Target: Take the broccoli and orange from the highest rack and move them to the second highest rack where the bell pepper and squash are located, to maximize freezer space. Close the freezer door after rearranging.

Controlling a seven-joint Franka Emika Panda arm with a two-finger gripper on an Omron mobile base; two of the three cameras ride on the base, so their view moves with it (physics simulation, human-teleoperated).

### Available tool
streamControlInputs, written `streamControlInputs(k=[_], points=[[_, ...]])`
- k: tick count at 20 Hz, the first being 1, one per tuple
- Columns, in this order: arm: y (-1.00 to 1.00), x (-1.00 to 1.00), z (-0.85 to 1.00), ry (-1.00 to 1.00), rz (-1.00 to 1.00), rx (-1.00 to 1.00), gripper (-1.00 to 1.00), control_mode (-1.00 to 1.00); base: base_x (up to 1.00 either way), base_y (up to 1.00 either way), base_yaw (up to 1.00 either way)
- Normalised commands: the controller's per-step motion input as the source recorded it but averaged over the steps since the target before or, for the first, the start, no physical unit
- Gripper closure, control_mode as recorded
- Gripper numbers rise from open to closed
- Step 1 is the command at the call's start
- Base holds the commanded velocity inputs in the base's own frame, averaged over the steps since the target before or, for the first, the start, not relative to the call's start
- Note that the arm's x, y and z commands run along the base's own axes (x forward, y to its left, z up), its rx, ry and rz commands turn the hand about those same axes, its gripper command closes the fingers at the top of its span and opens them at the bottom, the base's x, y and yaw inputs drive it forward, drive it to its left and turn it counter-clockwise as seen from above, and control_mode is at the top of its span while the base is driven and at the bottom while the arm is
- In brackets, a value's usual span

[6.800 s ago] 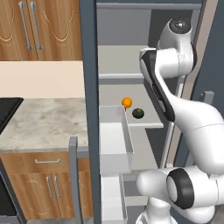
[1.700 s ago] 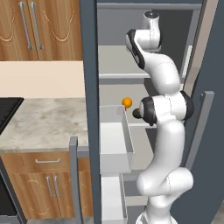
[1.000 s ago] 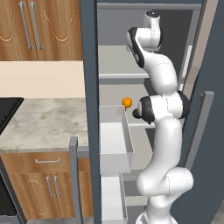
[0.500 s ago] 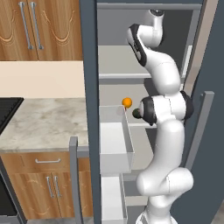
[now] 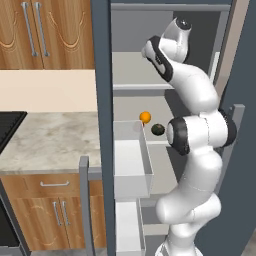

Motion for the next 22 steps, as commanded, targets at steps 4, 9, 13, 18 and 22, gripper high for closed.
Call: streamControlInputs(k=[4, 9, 13, 18, 22], points=[[0.22, -0.71, 0.04, 0.0, 0.0, 0.0, 1.0, -1.0, 0.0, 0.0, 0.0], [0.21, -0.82, 0.0, 0.0, 0.0, 0.0, 1.0, -1.0, 0.0, 0.0, 0.0], [0.2, -0.86, 0.0, 0.0, 0.0, 0.0, 1.0, -1.0, 0.0, 0.0, 0.0], [0.12, -0.91, -0.02, 0.0, 0.0, 0.0, 1.0, -1.0, 0.0, 0.0, 0.0], [0.03, -0.93, -0.24, 0.0, 0.0, 0.0, 1.0, -1.0, 0.0, 0.0, 0.0]])
